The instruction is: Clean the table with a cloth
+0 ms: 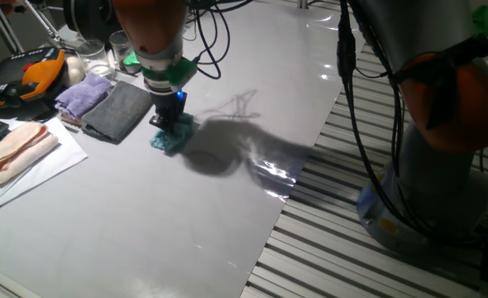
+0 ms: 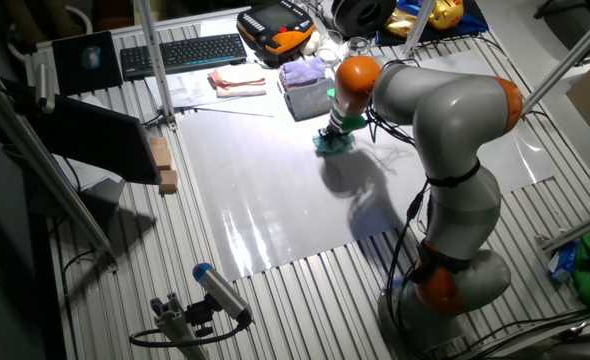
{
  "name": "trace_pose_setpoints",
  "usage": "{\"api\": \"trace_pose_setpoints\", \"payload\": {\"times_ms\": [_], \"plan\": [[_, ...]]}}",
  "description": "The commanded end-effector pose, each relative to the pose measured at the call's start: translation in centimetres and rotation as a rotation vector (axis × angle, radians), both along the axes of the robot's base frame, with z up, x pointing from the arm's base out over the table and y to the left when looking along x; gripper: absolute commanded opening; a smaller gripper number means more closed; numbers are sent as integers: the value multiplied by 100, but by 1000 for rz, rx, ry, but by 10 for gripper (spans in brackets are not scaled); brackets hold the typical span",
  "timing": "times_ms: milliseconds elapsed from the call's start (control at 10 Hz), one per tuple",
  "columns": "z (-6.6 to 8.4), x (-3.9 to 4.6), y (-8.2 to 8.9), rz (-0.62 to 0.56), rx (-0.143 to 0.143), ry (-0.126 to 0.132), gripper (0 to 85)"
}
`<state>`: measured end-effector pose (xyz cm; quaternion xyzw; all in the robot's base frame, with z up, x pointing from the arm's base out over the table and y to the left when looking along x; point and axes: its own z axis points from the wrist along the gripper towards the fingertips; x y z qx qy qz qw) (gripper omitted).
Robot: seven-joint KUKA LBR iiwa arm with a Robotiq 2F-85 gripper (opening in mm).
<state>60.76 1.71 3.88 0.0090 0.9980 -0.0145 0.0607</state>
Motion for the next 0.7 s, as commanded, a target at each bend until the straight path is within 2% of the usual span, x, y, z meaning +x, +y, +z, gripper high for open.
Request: {"api": "trace_pose_setpoints", "payload": {"times_ms": [0, 200, 600], "plan": [[32, 11, -28, 2, -5, 0, 0], [66, 30, -86, 10, -11, 0, 0], [-5, 8, -239, 31, -24, -11, 0]]}}
